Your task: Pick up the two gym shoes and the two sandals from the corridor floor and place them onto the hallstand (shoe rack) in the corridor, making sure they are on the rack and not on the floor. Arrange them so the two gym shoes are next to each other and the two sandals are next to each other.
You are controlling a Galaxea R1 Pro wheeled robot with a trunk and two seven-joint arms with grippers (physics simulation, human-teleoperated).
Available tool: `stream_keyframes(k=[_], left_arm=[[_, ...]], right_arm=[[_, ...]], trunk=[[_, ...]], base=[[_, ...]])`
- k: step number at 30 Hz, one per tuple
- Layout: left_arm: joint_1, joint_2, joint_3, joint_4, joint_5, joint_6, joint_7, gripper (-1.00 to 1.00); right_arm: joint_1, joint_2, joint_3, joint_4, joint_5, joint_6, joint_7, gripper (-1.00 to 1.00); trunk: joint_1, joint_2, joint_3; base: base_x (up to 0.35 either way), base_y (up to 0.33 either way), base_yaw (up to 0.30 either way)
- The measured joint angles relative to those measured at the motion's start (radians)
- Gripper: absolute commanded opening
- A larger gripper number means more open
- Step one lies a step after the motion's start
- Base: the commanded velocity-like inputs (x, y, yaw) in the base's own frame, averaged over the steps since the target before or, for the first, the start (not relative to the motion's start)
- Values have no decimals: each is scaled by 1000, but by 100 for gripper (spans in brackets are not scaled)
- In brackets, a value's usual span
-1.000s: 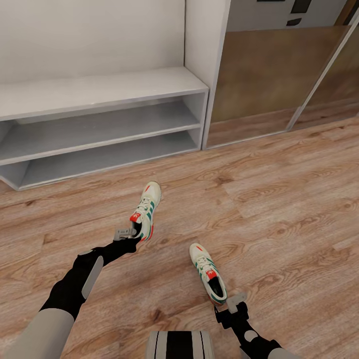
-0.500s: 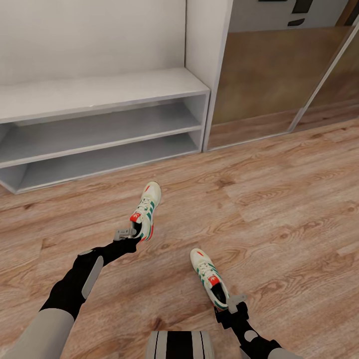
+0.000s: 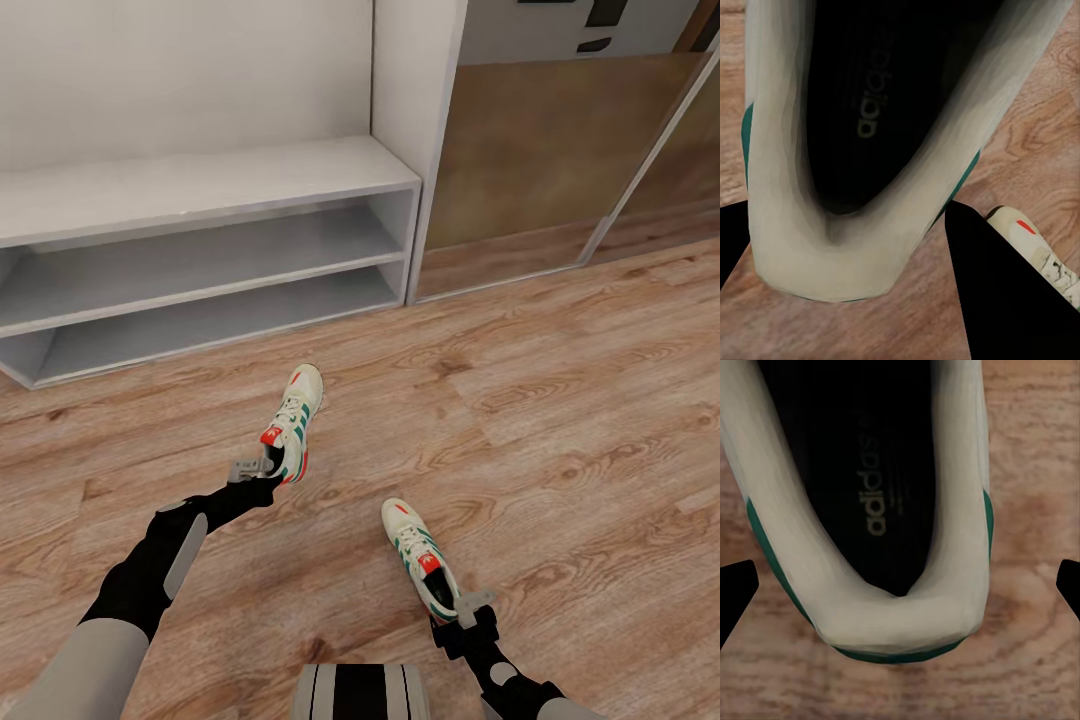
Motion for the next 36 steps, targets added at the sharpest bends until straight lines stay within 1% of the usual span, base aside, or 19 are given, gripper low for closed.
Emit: stream_keyframes(k=[12, 13, 36], left_arm=[[0, 0, 0, 0, 0, 0, 0, -100], [0, 0, 0, 0, 0, 0, 0, -100], [0, 1, 1, -1, 0, 1, -1, -100]], right_arm=[[0, 0, 0, 0, 0, 0, 0, 100], [0, 0, 0, 0, 0, 0, 0, -100], [0, 0, -4, 0, 0, 0, 1, -100]], trunk=[[0, 0, 0], [0, 0, 0], [0, 0, 0]], base=[[47, 29, 0], [19, 13, 0], [1, 1, 0]])
